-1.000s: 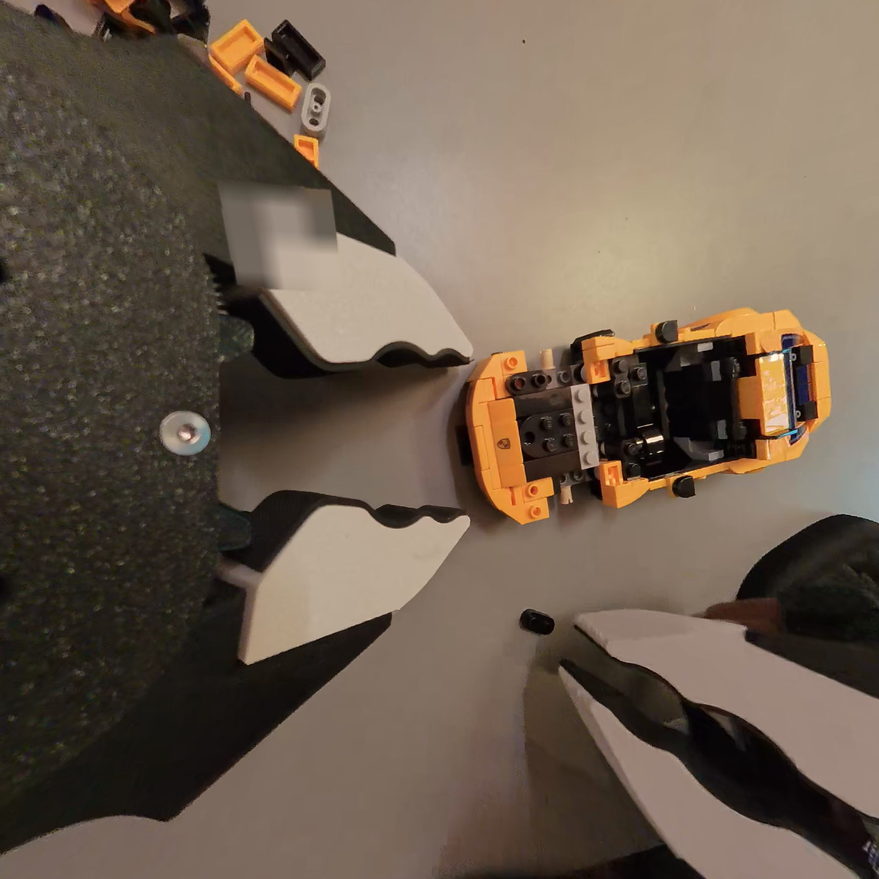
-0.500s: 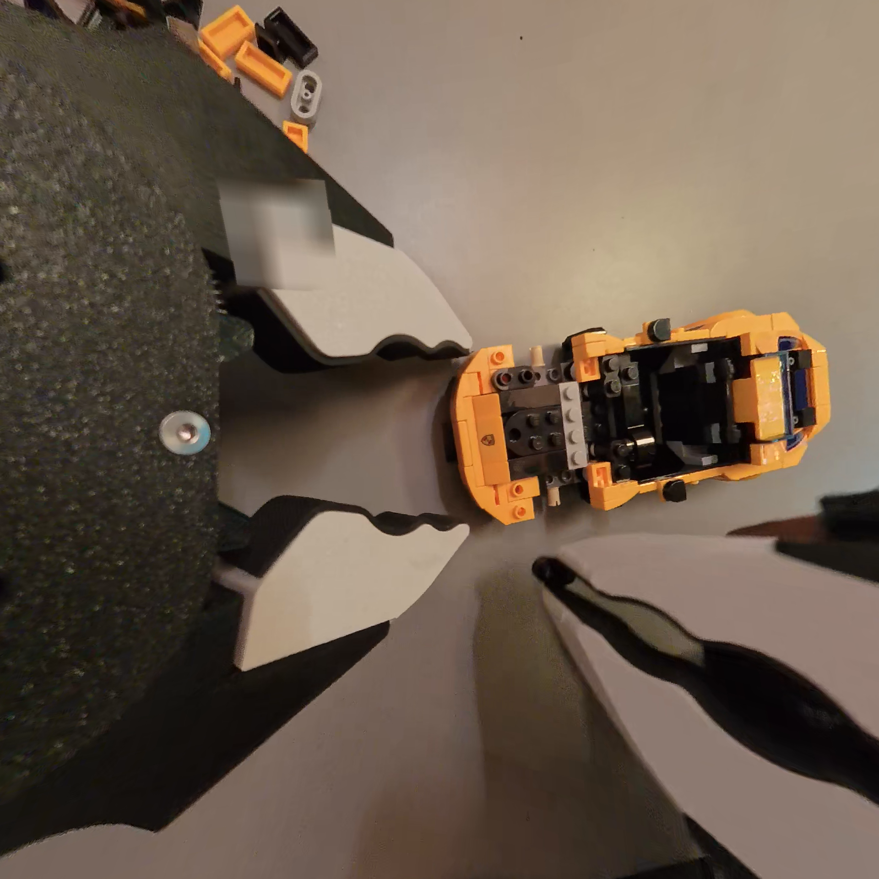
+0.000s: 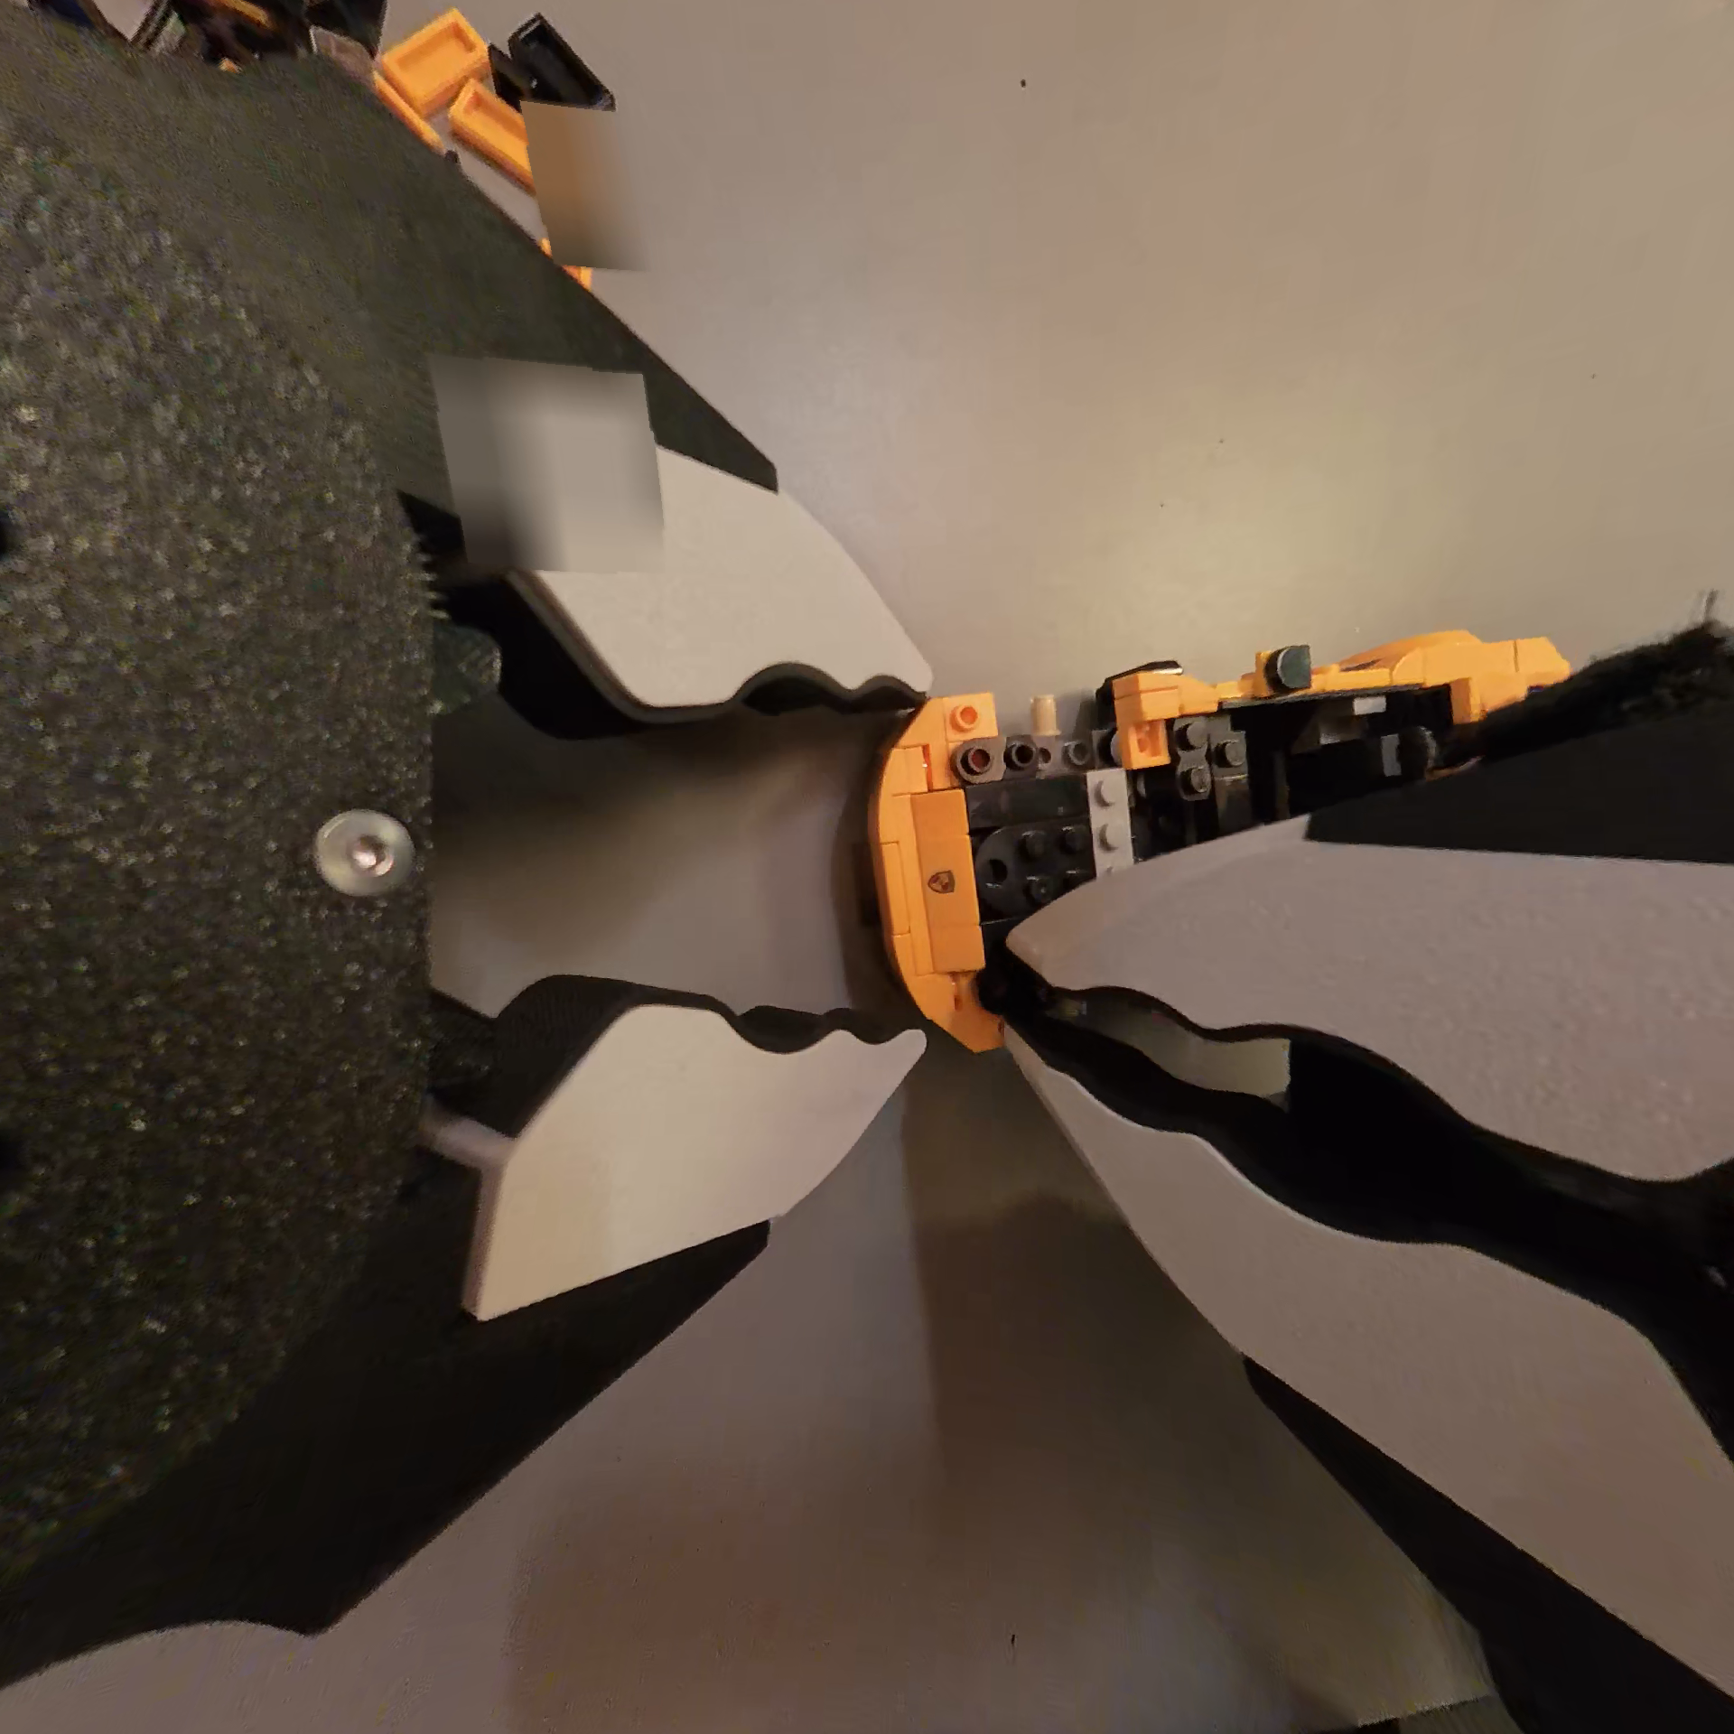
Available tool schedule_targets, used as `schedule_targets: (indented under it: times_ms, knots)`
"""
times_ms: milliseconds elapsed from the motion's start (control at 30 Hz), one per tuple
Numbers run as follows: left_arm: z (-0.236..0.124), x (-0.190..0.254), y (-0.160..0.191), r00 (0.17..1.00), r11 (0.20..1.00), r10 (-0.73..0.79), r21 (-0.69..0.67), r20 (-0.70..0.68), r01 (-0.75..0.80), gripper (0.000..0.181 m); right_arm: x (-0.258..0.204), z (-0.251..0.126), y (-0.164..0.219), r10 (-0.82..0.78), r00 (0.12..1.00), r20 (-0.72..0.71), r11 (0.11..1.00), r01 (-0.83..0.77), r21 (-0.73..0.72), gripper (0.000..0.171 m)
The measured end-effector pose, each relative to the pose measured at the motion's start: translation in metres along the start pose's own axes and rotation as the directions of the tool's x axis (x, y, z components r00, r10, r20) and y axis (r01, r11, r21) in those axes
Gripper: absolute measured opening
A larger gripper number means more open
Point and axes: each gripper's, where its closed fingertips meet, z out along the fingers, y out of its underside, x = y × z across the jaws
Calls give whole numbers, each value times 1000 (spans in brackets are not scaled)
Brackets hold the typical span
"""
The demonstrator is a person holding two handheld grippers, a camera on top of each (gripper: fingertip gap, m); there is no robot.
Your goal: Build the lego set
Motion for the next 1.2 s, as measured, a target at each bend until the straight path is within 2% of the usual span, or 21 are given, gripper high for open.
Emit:
schedule_targets:
  times_ms: [333, 600, 1200]
  knots:
    - [0, 0, 0, 1000, 1000, 0, 2, 0, 0, 60, 2, -7, -1, 8, 1000, 10, 1000, -8, 30, 10]
    - [1, 1, 0, 1000, 1000, 2, 1, 1, -2, 64, -1, -5, 0, 25, 999, 27, 1000, -26, 17, 4]
    - [3, -1, -3, 1000, 1000, 7, -14, 17, -7, 62, -1, -1, 1, 21, 988, 155, 1000, -18, -18, 0]
